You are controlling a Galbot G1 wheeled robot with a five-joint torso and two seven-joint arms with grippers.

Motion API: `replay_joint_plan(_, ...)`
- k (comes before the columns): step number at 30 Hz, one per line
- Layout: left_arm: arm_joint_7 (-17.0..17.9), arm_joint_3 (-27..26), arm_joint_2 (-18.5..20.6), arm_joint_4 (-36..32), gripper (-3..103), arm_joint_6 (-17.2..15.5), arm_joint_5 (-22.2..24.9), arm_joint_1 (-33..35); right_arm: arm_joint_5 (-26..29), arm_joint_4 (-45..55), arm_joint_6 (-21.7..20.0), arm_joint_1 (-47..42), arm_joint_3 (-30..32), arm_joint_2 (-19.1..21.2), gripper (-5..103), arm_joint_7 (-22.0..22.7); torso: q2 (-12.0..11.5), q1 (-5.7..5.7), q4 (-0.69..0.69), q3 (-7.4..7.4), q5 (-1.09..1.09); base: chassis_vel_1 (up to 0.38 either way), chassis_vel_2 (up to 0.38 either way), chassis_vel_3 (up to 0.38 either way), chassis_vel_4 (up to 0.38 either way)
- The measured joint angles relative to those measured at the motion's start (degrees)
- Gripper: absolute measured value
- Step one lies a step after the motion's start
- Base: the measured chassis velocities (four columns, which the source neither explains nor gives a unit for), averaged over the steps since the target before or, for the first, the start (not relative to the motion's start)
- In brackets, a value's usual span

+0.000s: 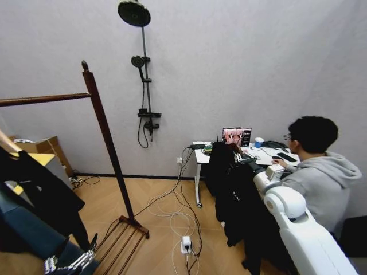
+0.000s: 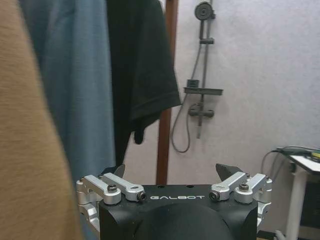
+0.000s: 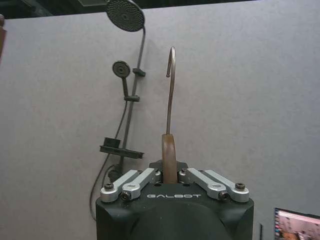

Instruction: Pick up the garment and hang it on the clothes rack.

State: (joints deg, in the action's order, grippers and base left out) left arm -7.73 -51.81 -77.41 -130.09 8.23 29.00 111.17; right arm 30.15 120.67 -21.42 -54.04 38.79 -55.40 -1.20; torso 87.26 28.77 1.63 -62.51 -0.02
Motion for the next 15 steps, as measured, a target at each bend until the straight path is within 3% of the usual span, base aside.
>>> replay_joint_plan(15,-0.02,0.0,0.0,0.0,100,0.0,0.0,0.0,2.17,0.8,-0.73,-0.49,-0.74,0.13,9,2.11,0.0,0.0,0.0,-0.01,0.02,0.122,0.124,0.126,0.123)
